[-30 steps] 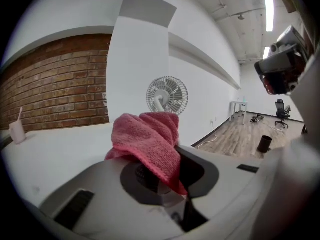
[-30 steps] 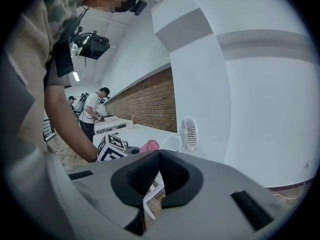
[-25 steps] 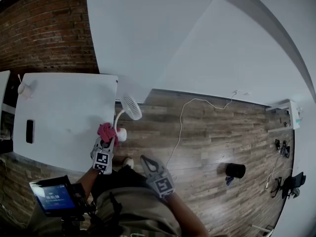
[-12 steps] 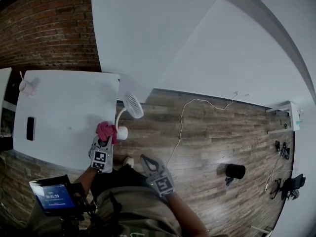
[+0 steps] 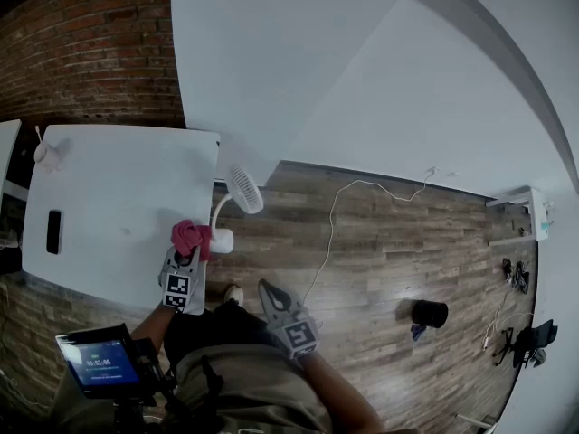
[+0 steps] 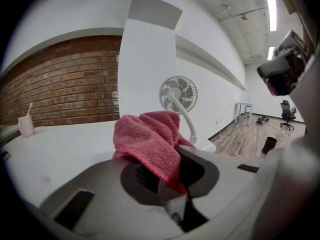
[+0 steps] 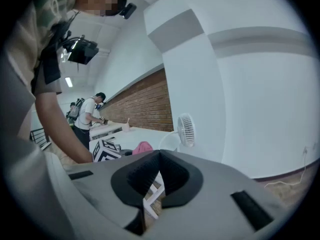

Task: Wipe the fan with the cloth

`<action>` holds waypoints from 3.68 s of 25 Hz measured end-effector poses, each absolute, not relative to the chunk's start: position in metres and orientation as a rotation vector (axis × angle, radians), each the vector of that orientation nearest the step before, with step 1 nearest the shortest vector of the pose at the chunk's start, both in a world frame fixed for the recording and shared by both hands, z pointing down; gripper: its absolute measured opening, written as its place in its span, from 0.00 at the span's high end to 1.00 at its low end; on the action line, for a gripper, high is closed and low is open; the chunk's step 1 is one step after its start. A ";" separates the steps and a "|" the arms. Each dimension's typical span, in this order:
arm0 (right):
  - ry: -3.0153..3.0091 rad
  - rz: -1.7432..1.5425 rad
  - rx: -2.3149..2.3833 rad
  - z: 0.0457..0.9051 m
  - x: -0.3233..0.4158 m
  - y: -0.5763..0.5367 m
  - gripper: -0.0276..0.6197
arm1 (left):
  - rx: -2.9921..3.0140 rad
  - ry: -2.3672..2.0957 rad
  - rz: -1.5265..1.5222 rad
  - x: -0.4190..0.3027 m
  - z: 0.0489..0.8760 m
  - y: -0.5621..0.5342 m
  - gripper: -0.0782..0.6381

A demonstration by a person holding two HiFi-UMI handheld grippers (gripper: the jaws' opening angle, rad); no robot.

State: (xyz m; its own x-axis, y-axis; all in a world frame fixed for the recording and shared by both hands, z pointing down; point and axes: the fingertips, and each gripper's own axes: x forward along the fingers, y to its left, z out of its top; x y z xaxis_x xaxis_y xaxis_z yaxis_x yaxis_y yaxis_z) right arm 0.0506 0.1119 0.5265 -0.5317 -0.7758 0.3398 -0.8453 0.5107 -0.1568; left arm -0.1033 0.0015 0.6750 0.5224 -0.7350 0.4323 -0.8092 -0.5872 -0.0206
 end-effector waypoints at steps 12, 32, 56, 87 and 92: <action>-2.437 0.237 1.707 0.563 -0.006 0.042 0.95 | 2.603 -1.325 0.534 -0.097 0.672 0.000 0.79; -2.421 0.335 1.704 0.589 -0.034 0.034 0.95 | 2.484 -1.452 0.686 -0.152 0.675 0.000 0.79; -2.780 0.510 1.185 0.555 -0.096 0.041 0.42 | 2.776 -1.330 0.591 -0.078 0.580 0.053 0.79; -2.438 0.408 1.953 0.547 0.028 0.005 0.81 | 2.658 -1.161 0.402 -0.098 0.608 0.066 0.74; -2.340 0.360 2.026 0.561 0.032 0.024 0.81 | 2.676 -1.221 0.449 -0.131 0.607 0.058 0.86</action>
State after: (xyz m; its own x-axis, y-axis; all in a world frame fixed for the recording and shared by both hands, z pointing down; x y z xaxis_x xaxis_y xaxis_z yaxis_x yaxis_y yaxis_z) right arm 0.0323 0.0235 0.5608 -0.1541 -0.9734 0.1694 -0.9793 0.1277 -0.1570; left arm -0.1310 0.0584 0.6070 0.6202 -0.7082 0.3374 -0.7580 -0.6517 0.0256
